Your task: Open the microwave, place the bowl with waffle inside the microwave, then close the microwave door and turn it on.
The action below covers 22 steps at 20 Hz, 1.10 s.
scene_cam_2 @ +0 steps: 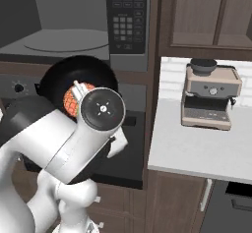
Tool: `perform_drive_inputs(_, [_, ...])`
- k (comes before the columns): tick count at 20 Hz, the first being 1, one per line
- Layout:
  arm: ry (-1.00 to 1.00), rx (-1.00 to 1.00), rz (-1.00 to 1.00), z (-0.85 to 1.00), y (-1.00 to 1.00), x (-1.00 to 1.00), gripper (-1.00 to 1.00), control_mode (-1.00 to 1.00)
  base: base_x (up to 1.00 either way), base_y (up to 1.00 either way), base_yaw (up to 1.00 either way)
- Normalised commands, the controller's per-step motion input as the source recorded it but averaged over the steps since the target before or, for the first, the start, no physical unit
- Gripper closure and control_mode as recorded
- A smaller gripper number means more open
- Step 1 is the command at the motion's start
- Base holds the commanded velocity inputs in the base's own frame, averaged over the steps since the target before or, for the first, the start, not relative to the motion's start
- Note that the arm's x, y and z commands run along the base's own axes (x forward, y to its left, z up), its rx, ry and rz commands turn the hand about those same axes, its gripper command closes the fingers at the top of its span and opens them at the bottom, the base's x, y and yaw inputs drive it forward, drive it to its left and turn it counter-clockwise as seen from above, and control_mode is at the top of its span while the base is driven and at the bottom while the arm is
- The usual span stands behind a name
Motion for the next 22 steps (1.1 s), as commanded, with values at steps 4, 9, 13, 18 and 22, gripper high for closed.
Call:
perform_drive_inputs(4, [0.0, -0.03, 0.07, 0.7, 0.82, 0.03, 1.0, -1.0, 0.0, 0.0, 0.0])
perform_drive_inputs(9, [0.08, -0.06, 0.08, 0.47, 0.85, 0.3, 1.0, -1.0, 0.0, 0.0, 0.0])
perform_drive_inputs(13, [0.18, -0.07, 0.13, 0.23, 0.78, 0.56, 1.0, -1.0, 0.0, 0.0, 0.0])
perform_drive_inputs(18, [0.14, -0.02, 0.07, 0.28, 0.6, 0.72, 1.0, -1.0, 0.0, 0.0, 0.0])
perform_drive_inputs(22, [0.01, 0.05, 0.01, 0.41, 0.06, 0.69, 1.0, -1.0, 0.0, 0.0, 0.0])
